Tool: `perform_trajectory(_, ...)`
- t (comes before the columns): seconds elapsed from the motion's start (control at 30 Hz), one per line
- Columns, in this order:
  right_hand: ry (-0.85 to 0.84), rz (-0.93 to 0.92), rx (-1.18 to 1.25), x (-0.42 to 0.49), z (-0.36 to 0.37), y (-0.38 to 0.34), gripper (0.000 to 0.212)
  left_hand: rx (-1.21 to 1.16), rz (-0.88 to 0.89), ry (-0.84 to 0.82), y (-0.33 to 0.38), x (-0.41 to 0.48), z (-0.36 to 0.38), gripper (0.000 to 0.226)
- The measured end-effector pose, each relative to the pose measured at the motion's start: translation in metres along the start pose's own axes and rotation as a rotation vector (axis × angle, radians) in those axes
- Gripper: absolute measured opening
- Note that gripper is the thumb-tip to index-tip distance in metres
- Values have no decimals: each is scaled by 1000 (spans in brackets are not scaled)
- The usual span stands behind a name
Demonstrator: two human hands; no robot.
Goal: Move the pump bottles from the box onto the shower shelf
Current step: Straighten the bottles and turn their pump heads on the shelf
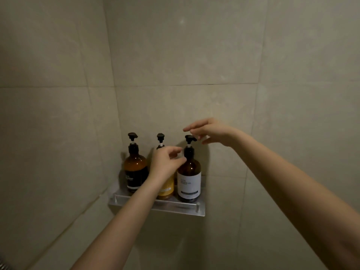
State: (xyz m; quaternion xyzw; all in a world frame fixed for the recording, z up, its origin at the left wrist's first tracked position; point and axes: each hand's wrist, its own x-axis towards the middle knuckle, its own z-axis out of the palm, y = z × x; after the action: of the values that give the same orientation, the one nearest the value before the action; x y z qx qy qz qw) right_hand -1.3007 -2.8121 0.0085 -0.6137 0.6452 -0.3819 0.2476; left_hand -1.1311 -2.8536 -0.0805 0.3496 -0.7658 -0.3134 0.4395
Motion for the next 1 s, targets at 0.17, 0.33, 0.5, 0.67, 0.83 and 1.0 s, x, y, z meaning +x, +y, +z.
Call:
perform_trajectory(0.17,-86,87,88,2,5,10,18,85,-70,-69,-6,5,9,53)
perform_trajectory(0.33,-20,107,129,4,10,15,17,136,-72,-75,-17,2,13,47)
perform_trajectory(0.5,59,117,173,5,16,17,33,116,-54,-61,-19,0,13,46)
perform_trajectory(0.67,128,126,214,7,22,20,18,132,-49,-55,-19,1,13,45)
perform_trajectory(0.83,171,116,237,6,24,21,30,140,-43,-50,-17,0,14,44)
perform_trajectory(1.0,234,98,162,7,25,14,29,126,-43,-58,-17,0,12,44)
